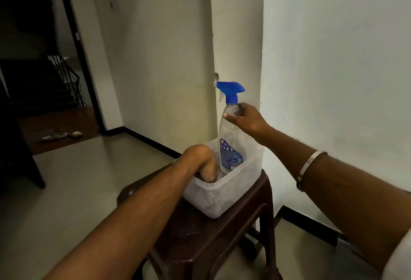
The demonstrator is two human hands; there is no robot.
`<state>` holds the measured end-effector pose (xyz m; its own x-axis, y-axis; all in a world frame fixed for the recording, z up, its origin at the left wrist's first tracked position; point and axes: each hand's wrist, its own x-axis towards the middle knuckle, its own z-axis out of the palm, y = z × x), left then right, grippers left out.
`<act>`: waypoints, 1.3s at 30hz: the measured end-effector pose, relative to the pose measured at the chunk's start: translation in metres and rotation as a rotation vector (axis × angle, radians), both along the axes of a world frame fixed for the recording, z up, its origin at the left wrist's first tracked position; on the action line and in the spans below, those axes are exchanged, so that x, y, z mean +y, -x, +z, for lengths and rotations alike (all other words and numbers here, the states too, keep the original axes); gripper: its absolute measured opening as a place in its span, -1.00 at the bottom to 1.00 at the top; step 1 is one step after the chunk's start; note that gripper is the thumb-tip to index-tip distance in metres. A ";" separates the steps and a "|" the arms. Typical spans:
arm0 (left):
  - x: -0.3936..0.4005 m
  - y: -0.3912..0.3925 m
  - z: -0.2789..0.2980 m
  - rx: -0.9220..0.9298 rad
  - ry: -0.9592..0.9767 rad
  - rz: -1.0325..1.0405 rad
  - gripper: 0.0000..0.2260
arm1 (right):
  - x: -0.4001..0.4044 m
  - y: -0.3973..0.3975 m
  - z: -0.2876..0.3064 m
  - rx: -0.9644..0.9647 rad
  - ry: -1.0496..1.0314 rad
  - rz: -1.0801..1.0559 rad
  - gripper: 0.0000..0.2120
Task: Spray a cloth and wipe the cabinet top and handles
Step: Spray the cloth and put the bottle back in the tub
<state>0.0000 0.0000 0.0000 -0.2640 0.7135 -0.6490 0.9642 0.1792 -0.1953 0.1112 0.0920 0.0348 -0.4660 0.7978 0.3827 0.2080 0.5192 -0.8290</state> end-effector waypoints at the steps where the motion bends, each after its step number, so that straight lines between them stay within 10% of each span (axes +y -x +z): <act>1: 0.002 -0.001 0.002 0.008 0.058 -0.042 -0.50 | -0.002 -0.001 0.001 -0.003 -0.022 0.024 -0.61; 9: -0.014 -0.005 0.009 0.074 -0.155 -0.252 -0.62 | -0.007 -0.019 0.000 0.069 -0.119 0.094 -0.60; 22: -0.039 0.040 0.034 -0.788 -0.760 0.130 -0.62 | -0.052 -0.066 0.122 0.479 -0.350 -0.013 -0.59; 29: -0.037 0.017 0.030 -1.184 -1.317 0.416 -0.78 | -0.087 -0.102 0.104 0.311 -0.265 0.021 -0.69; 39: -0.026 -0.026 0.017 -1.649 -1.347 0.714 -0.42 | -0.112 -0.097 0.017 -0.066 -0.157 -0.010 -0.77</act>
<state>0.0259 -0.0256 0.0171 -0.5062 0.8527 0.1292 -0.1604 -0.2403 0.9574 0.2081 -0.0199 0.0515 -0.4868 0.7353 0.4716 0.2649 0.6387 -0.7224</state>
